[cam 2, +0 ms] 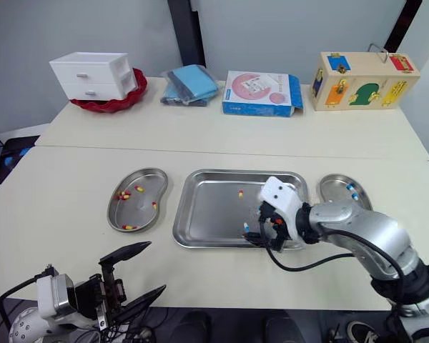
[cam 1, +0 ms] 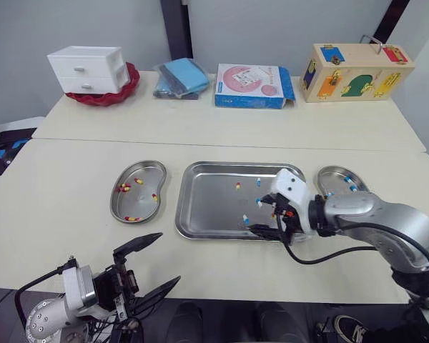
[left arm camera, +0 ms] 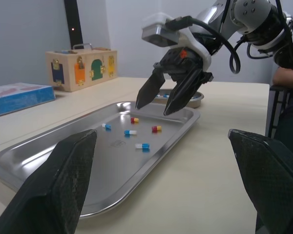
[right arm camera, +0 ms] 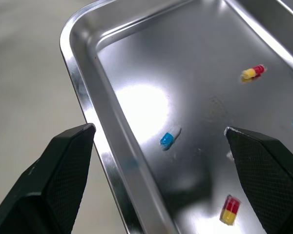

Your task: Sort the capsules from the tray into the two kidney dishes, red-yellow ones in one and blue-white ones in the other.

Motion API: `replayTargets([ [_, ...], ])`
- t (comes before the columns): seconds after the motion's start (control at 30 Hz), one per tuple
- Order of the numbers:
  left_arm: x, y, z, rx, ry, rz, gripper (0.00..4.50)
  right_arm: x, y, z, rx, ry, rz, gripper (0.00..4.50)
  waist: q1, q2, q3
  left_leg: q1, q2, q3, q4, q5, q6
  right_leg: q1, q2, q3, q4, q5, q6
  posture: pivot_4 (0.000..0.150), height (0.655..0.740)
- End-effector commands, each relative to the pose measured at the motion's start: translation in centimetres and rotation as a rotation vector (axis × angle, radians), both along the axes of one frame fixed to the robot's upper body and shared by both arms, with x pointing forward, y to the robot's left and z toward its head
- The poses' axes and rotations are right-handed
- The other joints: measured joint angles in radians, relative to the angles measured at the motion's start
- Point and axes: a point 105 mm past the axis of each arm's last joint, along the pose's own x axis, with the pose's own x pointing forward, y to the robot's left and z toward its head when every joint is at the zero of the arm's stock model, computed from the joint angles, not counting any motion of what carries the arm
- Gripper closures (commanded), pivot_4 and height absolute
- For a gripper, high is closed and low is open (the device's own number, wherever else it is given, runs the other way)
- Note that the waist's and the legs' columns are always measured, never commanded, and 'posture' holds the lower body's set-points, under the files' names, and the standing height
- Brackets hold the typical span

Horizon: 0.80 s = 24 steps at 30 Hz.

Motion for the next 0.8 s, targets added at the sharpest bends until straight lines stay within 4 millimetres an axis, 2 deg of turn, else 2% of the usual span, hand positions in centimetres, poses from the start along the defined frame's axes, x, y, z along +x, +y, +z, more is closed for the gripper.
replayTargets([
  [0.03, -0.1, -0.1, 0.2, -0.015, -0.034, -0.012, 0.0, 0.8, 0.5, -0.4, -0.052, -0.039, -0.025, 0.39, 0.001, 0.0, 0.0, 0.0, 0.0, 0.0, 0.0, 0.0, 0.0, 0.0, 0.0, 0.0, 0.0, 0.0, 0.0, 0.15, 0.74],
  [0.07, -0.1, -0.1, 0.1, -0.015, -0.031, -0.01, 0.0, 0.8, 0.6, -0.4, -0.055, -0.041, -0.027, 0.59, 0.001, 0.0, 0.0, 0.0, 0.0, 0.0, 0.0, 0.0, 0.0, 0.0, 0.0, 0.0, 0.0, 0.0, 0.0, 0.15, 0.74],
  [0.13, 0.0, -0.1, 0.1, -0.016, -0.03, -0.007, 0.0, 1.0, 0.8, -0.4, -0.063, -0.04, -0.035, 1.28, 0.0, 0.0, 0.0, -0.001, 0.0, 0.0, 0.0, 0.0, 0.0, -0.001, 0.0, 0.0, 0.0, 0.0, 0.0, 0.15, 0.74],
  [0.47, 0.0, 0.0, 0.1, -0.022, -0.03, 0.008, 0.0, 1.3, 2.1, -1.5, -0.1, -0.02, -0.042, 1.28, -0.004, 0.0, 0.0, -0.001, 0.0, 0.0, 0.0, 0.0, 0.0, -0.002, 0.0, 0.0, 0.0, 0.0, 0.0, 0.15, 0.74],
  [0.8, 0.4, -0.6, 1.0, -0.027, -0.029, 0.024, 0.0, 2.0, 1.9, -2.5, -0.188, -0.042, -0.053, 1.28, -0.005, 0.0, 0.0, -0.001, 0.0, 0.0, -0.001, 0.0, 0.0, -0.002, 0.0, 0.0, 0.0, 0.0, 0.0, 0.15, 0.74],
])
